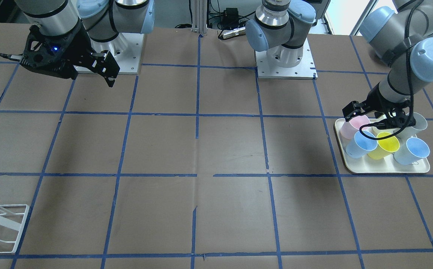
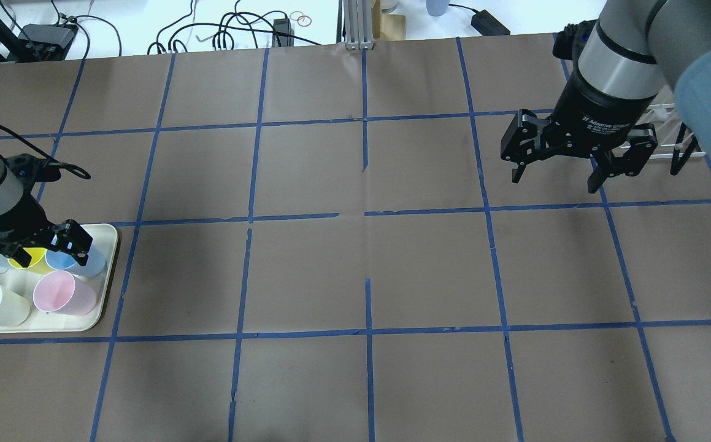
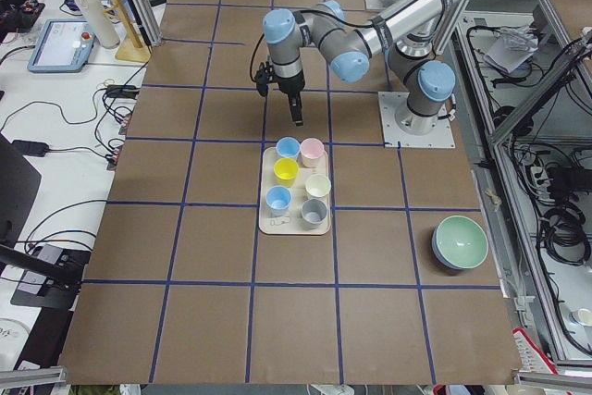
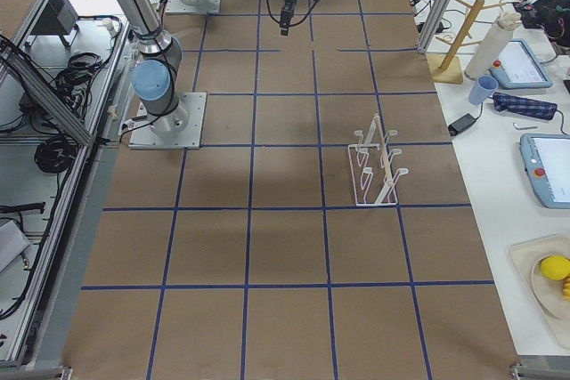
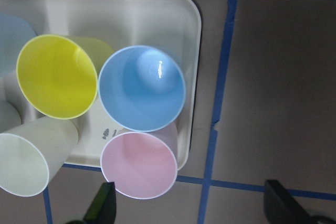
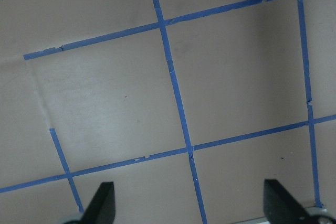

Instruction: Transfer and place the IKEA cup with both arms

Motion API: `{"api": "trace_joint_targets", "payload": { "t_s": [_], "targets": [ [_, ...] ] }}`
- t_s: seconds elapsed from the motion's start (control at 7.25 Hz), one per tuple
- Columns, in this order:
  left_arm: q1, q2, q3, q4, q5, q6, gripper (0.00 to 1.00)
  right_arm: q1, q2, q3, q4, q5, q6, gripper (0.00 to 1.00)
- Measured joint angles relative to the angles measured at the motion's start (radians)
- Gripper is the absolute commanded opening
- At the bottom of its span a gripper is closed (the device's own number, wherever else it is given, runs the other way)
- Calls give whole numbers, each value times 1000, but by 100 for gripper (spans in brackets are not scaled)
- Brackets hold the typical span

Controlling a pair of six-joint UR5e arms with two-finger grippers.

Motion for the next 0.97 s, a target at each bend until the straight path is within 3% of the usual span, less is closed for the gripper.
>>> {"api": "trace_joint_targets", "payload": {
  "t_s": [0.41,0.69,0.97],
  "targets": [
    [-225,-11,222,-190,-81,-216,100,0,-4,0,-4,-5,2,100],
    [-350,-16,262,-170,-104,-280,100,0,-7,0,-5,-7,3,100],
    [-404,-17,265,-150,-120,-340,100,0,-8,0,-6,-8,2,100]
  ]
}}
